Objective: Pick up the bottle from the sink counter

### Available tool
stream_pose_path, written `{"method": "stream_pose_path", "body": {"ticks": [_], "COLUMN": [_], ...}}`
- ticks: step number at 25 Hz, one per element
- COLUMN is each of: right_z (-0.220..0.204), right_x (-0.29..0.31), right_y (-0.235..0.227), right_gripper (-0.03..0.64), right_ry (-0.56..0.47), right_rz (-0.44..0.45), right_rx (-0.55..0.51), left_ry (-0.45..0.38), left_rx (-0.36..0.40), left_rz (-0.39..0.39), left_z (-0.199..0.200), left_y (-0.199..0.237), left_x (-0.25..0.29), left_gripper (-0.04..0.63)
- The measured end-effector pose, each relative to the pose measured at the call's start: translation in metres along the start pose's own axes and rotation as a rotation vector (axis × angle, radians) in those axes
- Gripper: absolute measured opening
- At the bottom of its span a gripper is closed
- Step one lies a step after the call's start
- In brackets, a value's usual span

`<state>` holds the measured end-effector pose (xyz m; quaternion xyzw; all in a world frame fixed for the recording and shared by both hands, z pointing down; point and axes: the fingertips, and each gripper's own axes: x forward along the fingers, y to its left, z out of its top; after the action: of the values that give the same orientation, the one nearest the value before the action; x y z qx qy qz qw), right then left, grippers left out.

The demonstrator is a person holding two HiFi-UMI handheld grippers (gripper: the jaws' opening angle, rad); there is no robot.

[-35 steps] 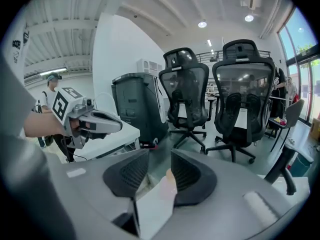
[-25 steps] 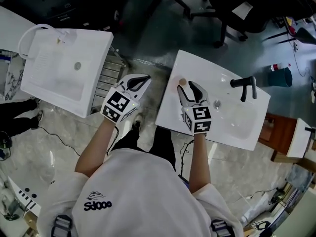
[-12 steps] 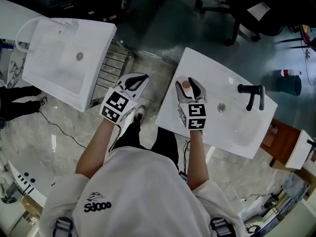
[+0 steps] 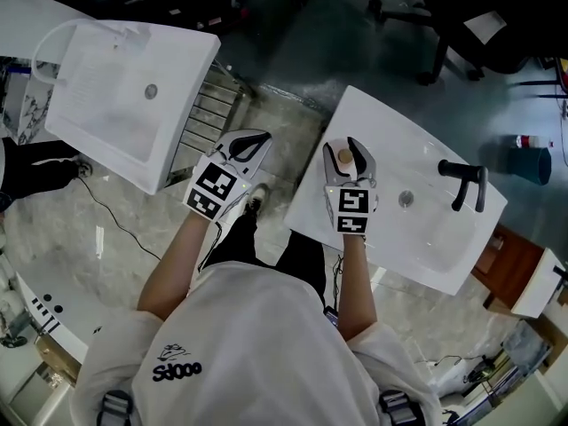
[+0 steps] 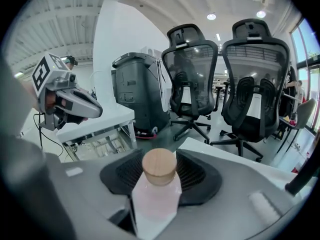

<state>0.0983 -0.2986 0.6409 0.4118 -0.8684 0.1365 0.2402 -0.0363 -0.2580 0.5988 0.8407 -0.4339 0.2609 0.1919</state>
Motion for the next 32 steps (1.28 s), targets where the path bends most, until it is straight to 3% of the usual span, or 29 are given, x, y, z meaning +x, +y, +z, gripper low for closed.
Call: {"method": "stream_pose_path", "body": {"ticks": [6,11,18,23,32], "right_z": [-0.006,0.0,-0.004,-0.008,0.019], "right_x": [0.01,0.012,0.009,0.006,-0.026], "right_y": [0.001,0.004,-0.003,-0.003,0.004], "right_gripper": [0.201,0.155,0.1,0.095,0.095], "right_ry": [0.026,0.01,0.032,0.071,0.03], "right_rz": [-0.009,-0.045,-0.039,-0.045,-0.099], "right_rx": [-0.013,-0.062,-0.008,0.005,-0.006], "left_ry": [-0.002,0.015,-0.004,-0.001,-0.081], "left_rx": [-0.011,-0.025,-0.024,-0.005,0.046], "left_rz": [0.017,0.024,0.016,0.011,-0.021], "left_z": [-0.004,-0.012,-0.01,-0.008,0.012], "left_y": [0.004,0.008,0.005,0.007,0.008], "left_x": [-0.004,-0.008,-0.011,-0.014,-0.03], "left_gripper": [0.006,0.006,0.006,0.005,0.006]}}
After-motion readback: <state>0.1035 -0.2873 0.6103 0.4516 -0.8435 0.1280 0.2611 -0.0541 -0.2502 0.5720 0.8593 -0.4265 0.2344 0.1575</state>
